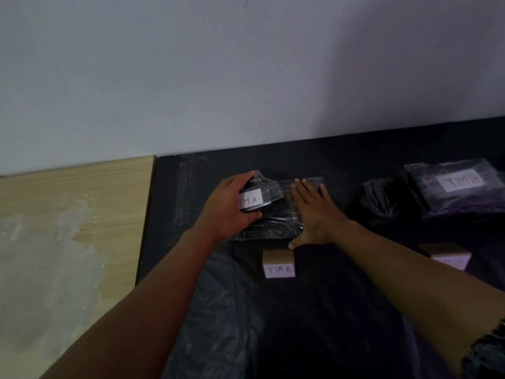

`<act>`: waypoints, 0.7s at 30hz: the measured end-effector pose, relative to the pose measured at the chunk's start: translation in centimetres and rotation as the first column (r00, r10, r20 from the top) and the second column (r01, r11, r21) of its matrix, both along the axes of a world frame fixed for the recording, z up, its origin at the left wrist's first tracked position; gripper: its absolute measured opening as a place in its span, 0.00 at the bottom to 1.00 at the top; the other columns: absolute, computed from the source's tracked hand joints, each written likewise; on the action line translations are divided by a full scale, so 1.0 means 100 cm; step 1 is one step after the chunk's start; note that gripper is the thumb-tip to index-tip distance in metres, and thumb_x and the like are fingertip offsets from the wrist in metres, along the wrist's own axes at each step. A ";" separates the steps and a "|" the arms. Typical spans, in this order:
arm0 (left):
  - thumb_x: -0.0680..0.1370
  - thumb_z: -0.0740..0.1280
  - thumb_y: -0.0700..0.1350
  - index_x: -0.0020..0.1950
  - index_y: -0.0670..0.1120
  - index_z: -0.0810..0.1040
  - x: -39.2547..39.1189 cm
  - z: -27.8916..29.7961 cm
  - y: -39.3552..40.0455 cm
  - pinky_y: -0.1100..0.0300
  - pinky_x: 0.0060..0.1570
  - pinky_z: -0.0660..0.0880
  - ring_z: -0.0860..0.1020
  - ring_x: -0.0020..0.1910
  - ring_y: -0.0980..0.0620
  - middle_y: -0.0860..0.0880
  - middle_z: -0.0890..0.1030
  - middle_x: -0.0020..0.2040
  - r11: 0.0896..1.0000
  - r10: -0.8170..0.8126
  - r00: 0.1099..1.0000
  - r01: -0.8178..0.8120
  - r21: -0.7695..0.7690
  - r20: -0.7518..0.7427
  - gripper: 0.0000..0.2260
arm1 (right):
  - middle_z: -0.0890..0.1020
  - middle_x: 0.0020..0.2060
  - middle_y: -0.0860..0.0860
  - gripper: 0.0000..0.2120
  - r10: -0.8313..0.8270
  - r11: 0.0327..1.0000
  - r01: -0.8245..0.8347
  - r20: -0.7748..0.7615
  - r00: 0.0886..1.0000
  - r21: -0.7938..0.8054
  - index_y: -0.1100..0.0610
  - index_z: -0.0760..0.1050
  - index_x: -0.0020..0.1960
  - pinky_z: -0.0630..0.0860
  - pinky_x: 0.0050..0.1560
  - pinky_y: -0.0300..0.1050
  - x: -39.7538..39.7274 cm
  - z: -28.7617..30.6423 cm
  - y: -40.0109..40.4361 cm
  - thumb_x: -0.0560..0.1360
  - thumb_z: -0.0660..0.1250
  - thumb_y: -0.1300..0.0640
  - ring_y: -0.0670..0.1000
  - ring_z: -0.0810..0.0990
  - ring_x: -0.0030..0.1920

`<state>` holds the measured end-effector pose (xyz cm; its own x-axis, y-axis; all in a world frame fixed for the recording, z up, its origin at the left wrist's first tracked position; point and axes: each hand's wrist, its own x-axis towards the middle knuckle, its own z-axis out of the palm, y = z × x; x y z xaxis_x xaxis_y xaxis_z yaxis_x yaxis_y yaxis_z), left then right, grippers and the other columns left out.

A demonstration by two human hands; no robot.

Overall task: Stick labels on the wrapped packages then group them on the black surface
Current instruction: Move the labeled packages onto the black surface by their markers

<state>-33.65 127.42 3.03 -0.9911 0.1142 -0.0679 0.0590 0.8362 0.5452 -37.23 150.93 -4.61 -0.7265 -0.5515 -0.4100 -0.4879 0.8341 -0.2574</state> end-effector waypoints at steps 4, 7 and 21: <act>0.64 0.80 0.47 0.74 0.50 0.67 -0.003 -0.006 0.018 0.61 0.67 0.65 0.70 0.67 0.51 0.50 0.74 0.68 0.997 -0.073 0.997 0.073 -0.004 0.020 0.41 | 0.38 0.80 0.56 0.67 -0.141 0.985 0.139 -0.013 0.990 -0.103 0.60 0.34 0.79 0.40 0.79 0.56 0.021 -0.002 0.024 0.63 0.74 0.31 0.54 0.36 0.79; 0.64 0.79 0.45 0.74 0.50 0.68 -0.002 -0.010 0.030 0.63 0.66 0.62 0.69 0.68 0.51 0.49 0.74 0.69 0.991 -0.131 0.991 0.131 -0.012 0.015 0.40 | 0.42 0.81 0.56 0.61 -0.201 0.965 0.200 0.013 0.979 -0.166 0.61 0.38 0.80 0.44 0.79 0.53 0.032 -0.003 0.031 0.67 0.76 0.38 0.54 0.40 0.80; 0.61 0.82 0.55 0.80 0.48 0.51 0.009 -0.012 0.034 0.47 0.76 0.55 0.53 0.78 0.47 0.47 0.58 0.79 0.998 -0.042 0.997 0.038 -0.055 -0.070 0.57 | 0.44 0.81 0.55 0.48 -0.315 0.921 0.317 0.048 0.948 -0.225 0.60 0.44 0.81 0.45 0.78 0.46 0.048 -0.006 0.025 0.75 0.72 0.46 0.54 0.40 0.80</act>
